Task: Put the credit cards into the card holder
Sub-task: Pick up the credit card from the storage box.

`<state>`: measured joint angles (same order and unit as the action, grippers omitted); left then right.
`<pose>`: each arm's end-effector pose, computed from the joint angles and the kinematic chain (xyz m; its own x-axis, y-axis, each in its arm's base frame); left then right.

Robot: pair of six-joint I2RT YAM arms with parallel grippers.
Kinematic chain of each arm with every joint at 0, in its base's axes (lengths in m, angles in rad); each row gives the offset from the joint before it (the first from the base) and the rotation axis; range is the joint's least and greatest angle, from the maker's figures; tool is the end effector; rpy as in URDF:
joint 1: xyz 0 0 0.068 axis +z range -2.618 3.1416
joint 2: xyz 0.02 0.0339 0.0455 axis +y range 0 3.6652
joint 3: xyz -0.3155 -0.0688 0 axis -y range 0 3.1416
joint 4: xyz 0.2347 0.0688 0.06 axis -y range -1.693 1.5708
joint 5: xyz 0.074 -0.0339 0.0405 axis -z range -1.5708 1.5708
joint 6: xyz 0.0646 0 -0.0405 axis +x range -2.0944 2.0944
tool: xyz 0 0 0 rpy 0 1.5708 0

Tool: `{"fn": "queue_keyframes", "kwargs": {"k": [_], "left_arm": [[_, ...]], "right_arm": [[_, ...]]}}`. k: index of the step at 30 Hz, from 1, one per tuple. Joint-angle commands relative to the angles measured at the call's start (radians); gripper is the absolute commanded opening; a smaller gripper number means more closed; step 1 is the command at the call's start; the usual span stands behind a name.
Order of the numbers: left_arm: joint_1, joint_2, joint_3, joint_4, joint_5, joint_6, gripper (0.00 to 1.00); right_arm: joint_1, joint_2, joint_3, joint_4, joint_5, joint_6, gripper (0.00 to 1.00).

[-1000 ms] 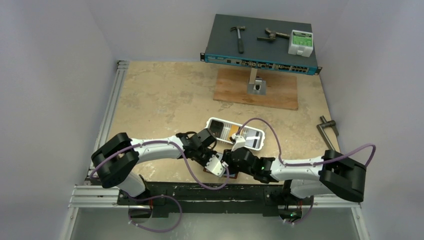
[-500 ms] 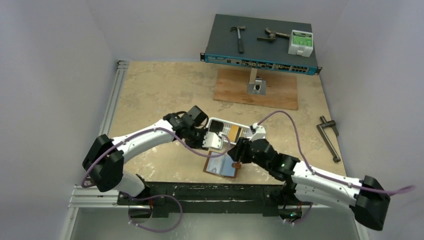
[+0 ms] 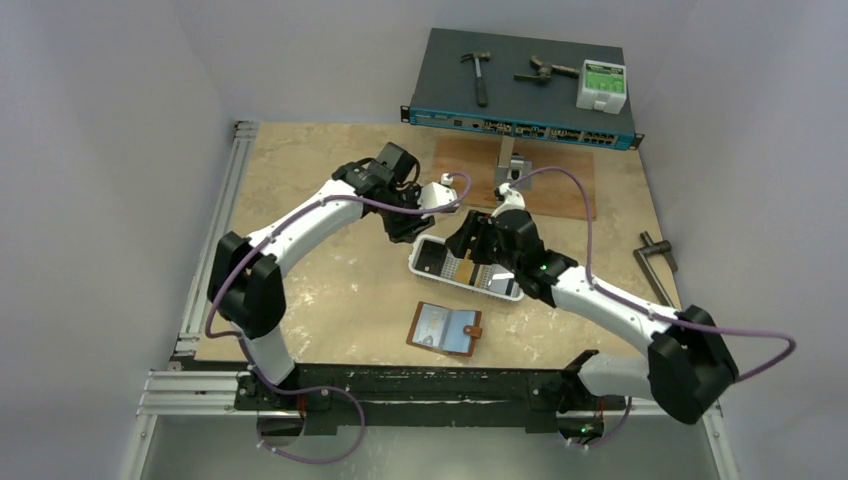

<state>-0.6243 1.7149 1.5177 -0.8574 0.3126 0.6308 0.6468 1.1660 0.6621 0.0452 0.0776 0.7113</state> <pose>0.2919 -0.2348 0.3208 -0.1692 0.8136 -0.5563 0.9648 0.2520 0.0751 0.2060 0.1493 0.2814 -0.6237 0.3446 -0.7016 -0.1824 0.8086 0.5593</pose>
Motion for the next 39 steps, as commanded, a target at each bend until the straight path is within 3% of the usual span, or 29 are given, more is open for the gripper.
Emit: {"fn": "queue_keyframes", "kwargs": {"k": [1,16,31,39], "left_arm": [[0.038,0.081,0.043,0.074,0.041,-0.056,0.38],[0.157,0.125,0.047,0.176,0.221,-0.097,0.36],[0.173,0.025,-0.008,0.143,0.233,-0.107,0.36],[0.173,0.01,-0.035,0.138,0.253,-0.111,0.35]], "right_arm": [[-0.003,0.125,0.104,0.1,-0.056,-0.021,0.61],[0.01,0.361,0.127,0.216,-0.074,0.058,0.62],[0.13,0.462,0.247,0.032,0.092,0.093,0.67],[0.142,0.438,0.258,-0.042,0.184,0.113,0.67]]}}
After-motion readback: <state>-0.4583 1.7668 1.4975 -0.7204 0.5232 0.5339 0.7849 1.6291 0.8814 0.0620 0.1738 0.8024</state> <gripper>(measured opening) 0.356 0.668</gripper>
